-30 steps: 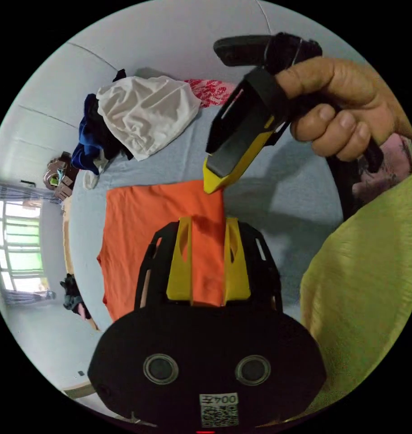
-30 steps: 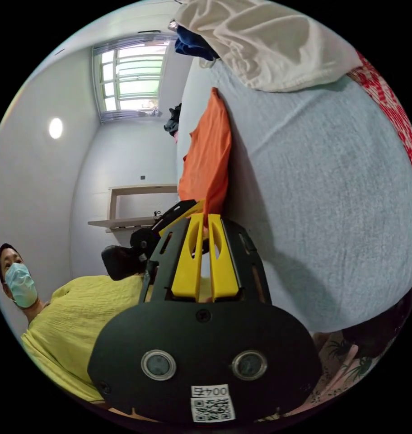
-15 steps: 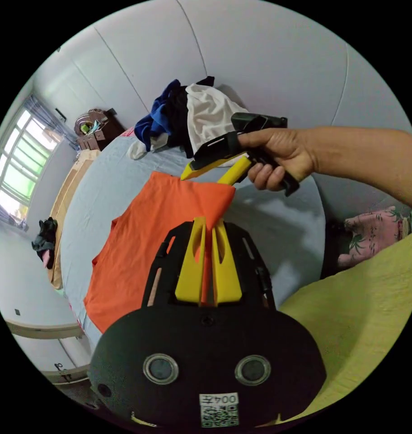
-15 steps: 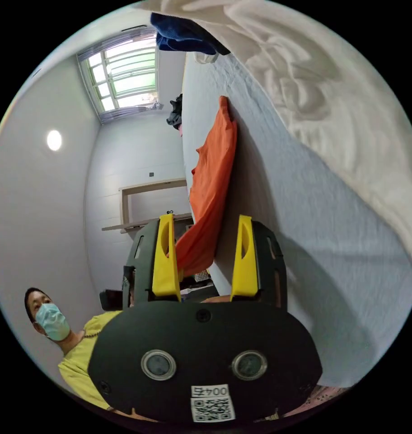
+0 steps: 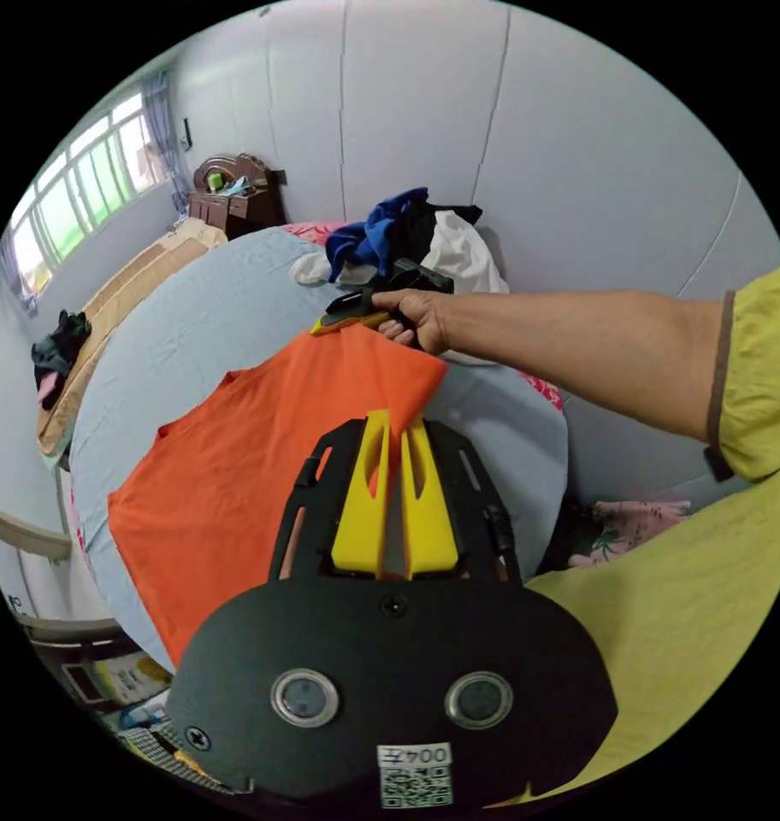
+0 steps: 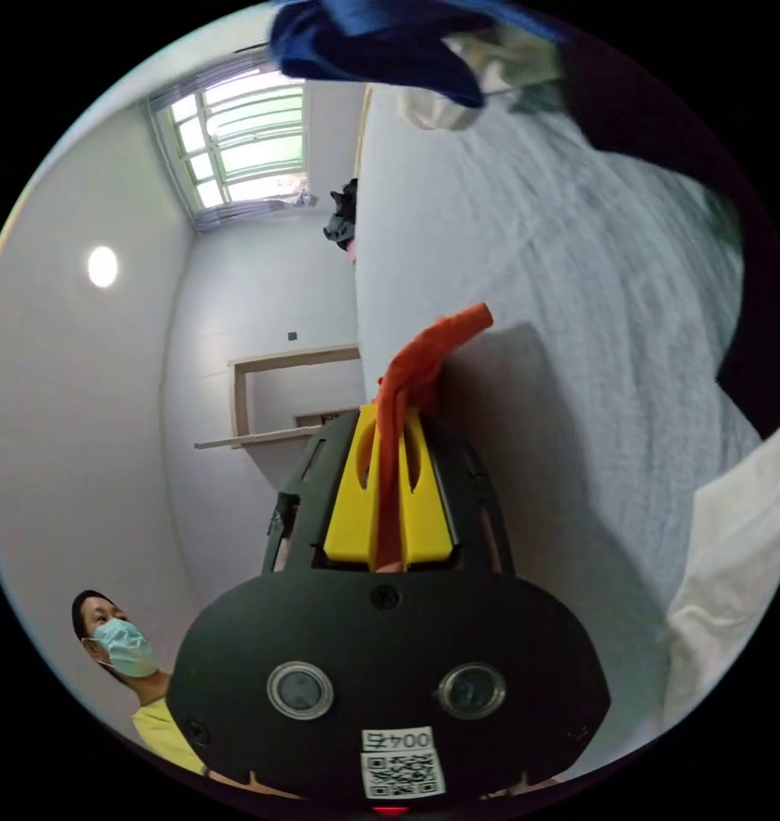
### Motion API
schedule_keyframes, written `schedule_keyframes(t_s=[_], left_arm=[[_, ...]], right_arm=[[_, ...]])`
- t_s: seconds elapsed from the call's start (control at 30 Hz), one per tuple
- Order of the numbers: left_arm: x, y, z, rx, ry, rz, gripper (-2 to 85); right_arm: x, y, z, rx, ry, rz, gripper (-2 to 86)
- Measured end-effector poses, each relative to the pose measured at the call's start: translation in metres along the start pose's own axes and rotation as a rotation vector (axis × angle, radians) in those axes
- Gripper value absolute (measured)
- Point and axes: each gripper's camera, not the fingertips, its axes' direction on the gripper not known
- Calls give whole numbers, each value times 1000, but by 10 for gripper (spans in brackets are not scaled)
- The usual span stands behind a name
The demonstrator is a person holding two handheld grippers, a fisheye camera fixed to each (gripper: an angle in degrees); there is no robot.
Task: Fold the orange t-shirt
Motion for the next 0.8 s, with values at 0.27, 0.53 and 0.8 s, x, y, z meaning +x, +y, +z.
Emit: schedule_keyframes(t_s=[0.27,0.53,0.8], left_arm=[[-147,35,-175,196,198,-305,16],[-338,158,-321,335,324,-708,20],[-504,282,-382,435,591,-1108,18]], right_arm=[[-115,5,161,35,55,-133,32],[-189,30,405,-50,261,-252,33],[-184,62,641,-114,444,-279,33]])
